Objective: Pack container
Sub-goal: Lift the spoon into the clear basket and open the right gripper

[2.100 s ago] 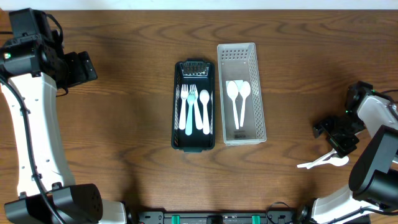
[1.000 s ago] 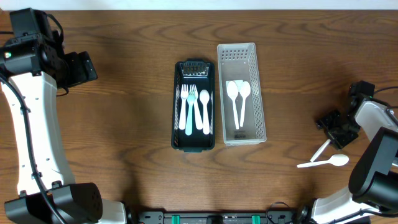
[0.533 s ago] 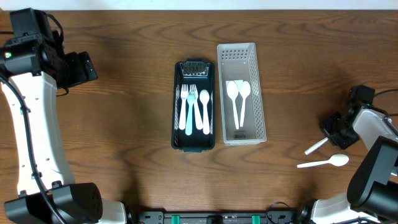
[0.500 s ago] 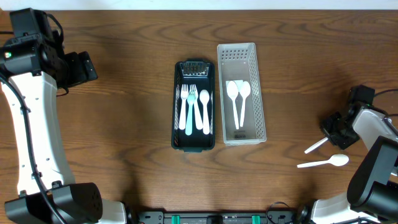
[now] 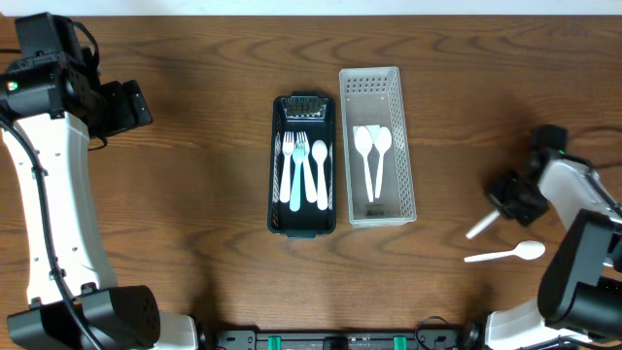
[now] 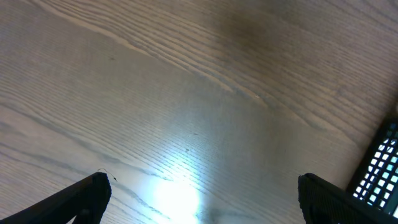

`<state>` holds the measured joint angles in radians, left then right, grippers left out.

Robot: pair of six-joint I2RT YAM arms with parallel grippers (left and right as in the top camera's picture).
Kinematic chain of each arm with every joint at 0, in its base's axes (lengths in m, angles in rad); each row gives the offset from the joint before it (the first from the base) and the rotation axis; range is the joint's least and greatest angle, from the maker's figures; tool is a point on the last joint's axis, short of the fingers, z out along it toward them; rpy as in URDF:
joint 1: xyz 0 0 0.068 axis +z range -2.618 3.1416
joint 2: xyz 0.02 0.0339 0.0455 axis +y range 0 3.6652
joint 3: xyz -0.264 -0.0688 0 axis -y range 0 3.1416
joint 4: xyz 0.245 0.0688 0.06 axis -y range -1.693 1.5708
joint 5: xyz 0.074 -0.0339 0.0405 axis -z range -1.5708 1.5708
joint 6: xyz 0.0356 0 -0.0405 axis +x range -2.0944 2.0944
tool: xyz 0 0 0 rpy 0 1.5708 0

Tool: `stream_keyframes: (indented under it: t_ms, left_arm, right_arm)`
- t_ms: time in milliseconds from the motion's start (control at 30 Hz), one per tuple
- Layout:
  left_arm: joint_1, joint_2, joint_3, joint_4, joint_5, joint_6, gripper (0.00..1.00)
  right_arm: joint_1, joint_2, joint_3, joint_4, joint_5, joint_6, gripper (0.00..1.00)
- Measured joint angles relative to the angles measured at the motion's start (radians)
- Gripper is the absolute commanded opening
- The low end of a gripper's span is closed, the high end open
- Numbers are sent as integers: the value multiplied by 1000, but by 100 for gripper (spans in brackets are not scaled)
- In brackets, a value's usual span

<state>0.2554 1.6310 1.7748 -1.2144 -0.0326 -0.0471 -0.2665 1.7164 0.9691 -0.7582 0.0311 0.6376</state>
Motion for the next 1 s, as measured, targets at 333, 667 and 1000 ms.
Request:
stream_keyframes:
  t_ms: [333, 667, 1000]
  left_arm:
    - [0, 0, 0, 2, 0, 0, 98]
    - [0, 0, 0, 2, 0, 0, 98]
    - [0, 0, 0, 3, 0, 0, 98]
  right_arm:
    - [364, -82, 404, -110, -21, -21, 1]
    - [637, 1, 424, -78, -37, -102, 1]
    - [657, 249, 423, -64, -40, -187, 18]
